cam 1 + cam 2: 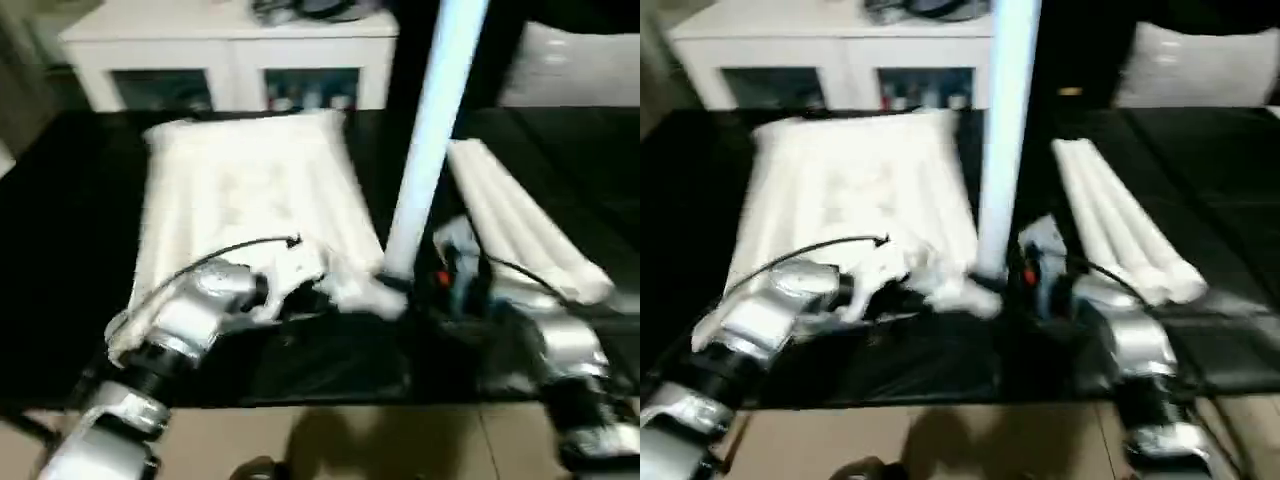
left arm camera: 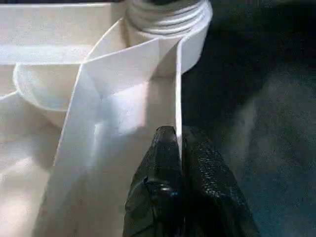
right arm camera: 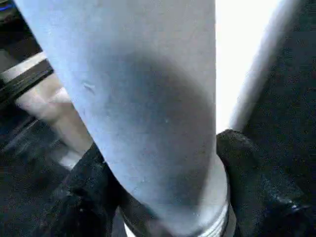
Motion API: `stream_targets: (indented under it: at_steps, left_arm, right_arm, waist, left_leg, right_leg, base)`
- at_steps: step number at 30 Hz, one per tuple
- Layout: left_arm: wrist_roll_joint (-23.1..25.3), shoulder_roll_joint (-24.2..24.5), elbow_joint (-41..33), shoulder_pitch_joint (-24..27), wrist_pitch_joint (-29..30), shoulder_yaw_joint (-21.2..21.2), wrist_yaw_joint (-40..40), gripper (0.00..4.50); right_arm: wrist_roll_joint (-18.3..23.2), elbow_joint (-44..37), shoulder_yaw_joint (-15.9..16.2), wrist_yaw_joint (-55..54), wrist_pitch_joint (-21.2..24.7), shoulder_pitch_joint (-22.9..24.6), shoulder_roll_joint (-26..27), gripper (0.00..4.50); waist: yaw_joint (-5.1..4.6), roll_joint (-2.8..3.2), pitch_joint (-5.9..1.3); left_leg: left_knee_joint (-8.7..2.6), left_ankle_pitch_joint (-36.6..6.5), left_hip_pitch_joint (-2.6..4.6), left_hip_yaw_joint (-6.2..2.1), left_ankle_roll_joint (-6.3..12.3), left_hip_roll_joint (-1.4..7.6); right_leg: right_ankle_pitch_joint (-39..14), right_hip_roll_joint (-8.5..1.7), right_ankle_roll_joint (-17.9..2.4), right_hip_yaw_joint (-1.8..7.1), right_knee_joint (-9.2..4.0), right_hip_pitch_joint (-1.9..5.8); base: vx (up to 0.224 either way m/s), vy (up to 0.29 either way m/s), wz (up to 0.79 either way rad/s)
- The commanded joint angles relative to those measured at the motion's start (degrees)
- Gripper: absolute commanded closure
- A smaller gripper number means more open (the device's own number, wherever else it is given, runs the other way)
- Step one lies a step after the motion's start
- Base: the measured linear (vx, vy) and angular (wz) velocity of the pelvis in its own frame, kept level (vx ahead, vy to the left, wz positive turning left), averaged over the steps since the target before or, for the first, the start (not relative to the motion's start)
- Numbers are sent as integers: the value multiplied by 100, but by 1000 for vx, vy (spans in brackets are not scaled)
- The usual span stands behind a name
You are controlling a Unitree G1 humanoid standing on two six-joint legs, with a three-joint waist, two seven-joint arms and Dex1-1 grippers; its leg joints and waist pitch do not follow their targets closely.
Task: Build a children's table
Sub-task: Rotate leg to tighten
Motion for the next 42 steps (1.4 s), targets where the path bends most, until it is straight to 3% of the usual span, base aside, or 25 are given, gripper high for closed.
stream_targets:
  at_steps: [1,4,5,6,7,8,10,11,12,15,21,26,31,33,37,42]
  left_arm:
    - [-52,-440,-401,-155,206,121,551,450]
    - [53,-708,-392,-215,429,190,990,450]
    - [101,-845,-403,-243,512,201,1215,450]
    - [127,-898,-417,-253,499,163,1277,450]
    - [135,-912,-428,-253,488,140,1286,450]
    - [149,-922,-494,-238,556,114,1319,450]
    - [205,-889,-572,-221,613,50,1347,450]
    - [239,-794,-604,-194,568,-7,1271,450]
    - [257,-748,-616,-176,542,-25,1231,450]
    - [293,-604,-622,-142,451,-60,1098,450]
    - [318,-214,-340,-211,68,-110,699,450]
    - [173,87,-271,-201,-439,-249,93,450]
    - [63,308,-307,-160,-874,-433,-554,450]
    - [-48,550,-341,-149,-1211,-616,-1207,450]
    - [0,764,-174,-231,-1523,-730,-1570,450]
    - [-69,957,-117,-307,-1714,-795,-2027,450]
  right_arm:
    - [-89,274,98,-714,166,-230,434,189]
    - [-219,484,30,-1203,148,-373,633,189]
    - [-295,584,54,-1299,20,-424,702,189]
    - [-371,629,105,-1282,-147,-430,708,189]
    - [-387,640,123,-1239,-216,-424,705,133]
    - [-423,656,119,-1250,-261,-422,723,119]
    - [-370,644,44,-1224,-279,-411,737,119]
    - [-343,570,37,-1129,-319,-372,682,99]
    - [-336,528,39,-1075,-349,-345,653,84]
    - [-281,358,39,-829,-435,-244,539,66]
    - [-112,-206,106,207,-833,117,-80,17]
    - [23,-273,6,908,-899,164,-563,4]
    - [103,-322,57,1480,-928,154,-893,4]
    - [41,-352,225,1873,-1069,152,-1132,4]
    - [16,-438,455,2354,-1048,179,-1309,4]
    - [6,-591,698,2772,-1037,293,-1446,4]
  waist:
    - [-8,-82,-385]
    - [-1,-87,-394]
    - [12,-117,-410]
    - [23,-106,-419]
    - [32,-101,-431]
    - [45,-100,-436]
    - [54,-88,-458]
    - [60,-77,-477]
    - [64,-46,-486]
    - [68,-65,-486]
    - [116,-40,-445]
    - [141,-36,-449]
    - [218,-40,-462]
    - [251,-39,-466]
    - [333,-29,-464]
    - [362,-38,-452]
  left_leg:
    - [-534,-2410,224,-289,-303,416]
    - [-509,-2305,244,-268,-227,387]
    - [-508,-2074,210,-263,-122,387]
    - [-506,-1986,205,-260,-97,393]
    - [-503,-1844,189,-252,-43,396]
    - [-499,-1774,188,-250,-9,394]
    - [-485,-1556,177,-242,105,394]
    - [-460,-1307,167,-232,250,389]
    - [-449,-1242,163,-234,286,387]
    - [-424,-1124,143,-220,463,386]
    - [-473,-1710,199,-233,254,418]
    - [-490,-1849,180,-250,155,420]
    - [-465,-1653,183,-232,253,429]
    - [-460,-1593,184,-229,280,435]
    - [-464,-1685,209,-219,278,447]
    - [-498,-1884,206,-237,123,468]
  right_leg:
    - [-2160,-297,-982,252,-503,141]
    - [-2219,-304,-923,254,-546,142]
    - [-2031,-292,-886,253,-544,180]
    - [-1910,-288,-894,254,-525,185]
    - [-1667,-277,-915,252,-505,194]
    - [-1549,-270,-933,250,-493,201]
    - [-1144,-257,-1032,247,-445,220]
    - [-739,-243,-1148,239,-405,229]
    - [-628,-242,-1182,236,-386,233]
    - [-399,-245,-1284,221,-371,246]
    - [-1108,-246,-1090,228,-456,218]
    - [-1125,-263,-1101,229,-440,227]
    - [-858,-259,-1239,232,-398,222]
    - [-822,-262,-1271,227,-384,219]
    - [-869,-253,-1277,233,-376,199]
    - [-1069,-280,-1260,244,-372,202]
  base:
    - [0,0,0]
    - [0,0,0]
    - [0,0,0]
    - [0,0,0]
    - [0,0,0]
    - [0,0,0]
    - [0,0,0]
    - [0,0,0]
    - [0,0,0]
    - [0,0,0]
    - [0,0,0]
    - [0,0,0]
    - [0,0,0]
    - [0,0,0]
    - [0,0,0]
    - [0,0,0]
